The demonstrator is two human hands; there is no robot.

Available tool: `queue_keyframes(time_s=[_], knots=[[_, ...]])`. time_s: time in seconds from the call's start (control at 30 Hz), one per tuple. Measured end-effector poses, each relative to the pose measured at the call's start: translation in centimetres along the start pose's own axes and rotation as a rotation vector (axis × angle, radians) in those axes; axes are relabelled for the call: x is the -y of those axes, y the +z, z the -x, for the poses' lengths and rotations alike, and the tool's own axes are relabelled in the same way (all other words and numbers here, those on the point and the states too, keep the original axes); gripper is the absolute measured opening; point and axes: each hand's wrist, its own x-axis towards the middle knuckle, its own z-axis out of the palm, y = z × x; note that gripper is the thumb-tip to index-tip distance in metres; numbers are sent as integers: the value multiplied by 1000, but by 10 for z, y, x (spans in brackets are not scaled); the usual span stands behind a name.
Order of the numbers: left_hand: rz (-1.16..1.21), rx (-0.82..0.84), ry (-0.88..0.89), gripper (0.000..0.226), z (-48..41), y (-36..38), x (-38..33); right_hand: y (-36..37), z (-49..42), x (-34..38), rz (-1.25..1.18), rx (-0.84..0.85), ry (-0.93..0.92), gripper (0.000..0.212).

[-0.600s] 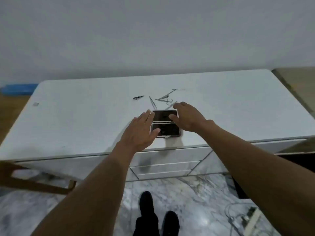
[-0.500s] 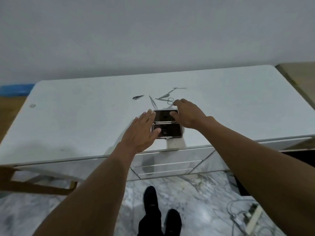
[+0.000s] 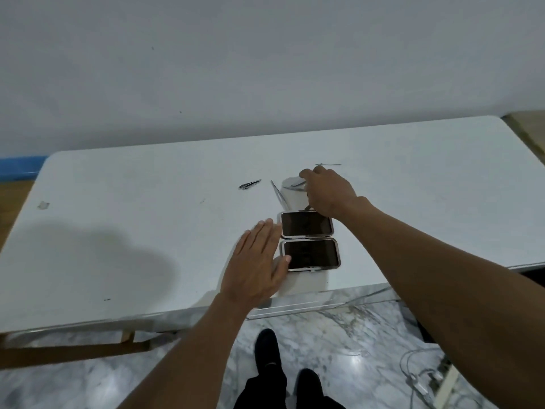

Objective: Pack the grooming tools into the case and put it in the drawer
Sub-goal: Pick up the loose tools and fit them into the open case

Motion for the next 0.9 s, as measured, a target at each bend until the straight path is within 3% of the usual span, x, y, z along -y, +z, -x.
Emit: queue_keyframes(time_s=[0.43,0.7,0.9], knots=[[10,-51,-5,59,-2,1,2,3,-17,1,110,-95,47,26],[19,-85,3,59,-12,-1,8,-13,-2,4,-154,-158,131,19],[-3,-104,-11,59,-43,-21,30,-17,8,0,-387,-182,47,20]])
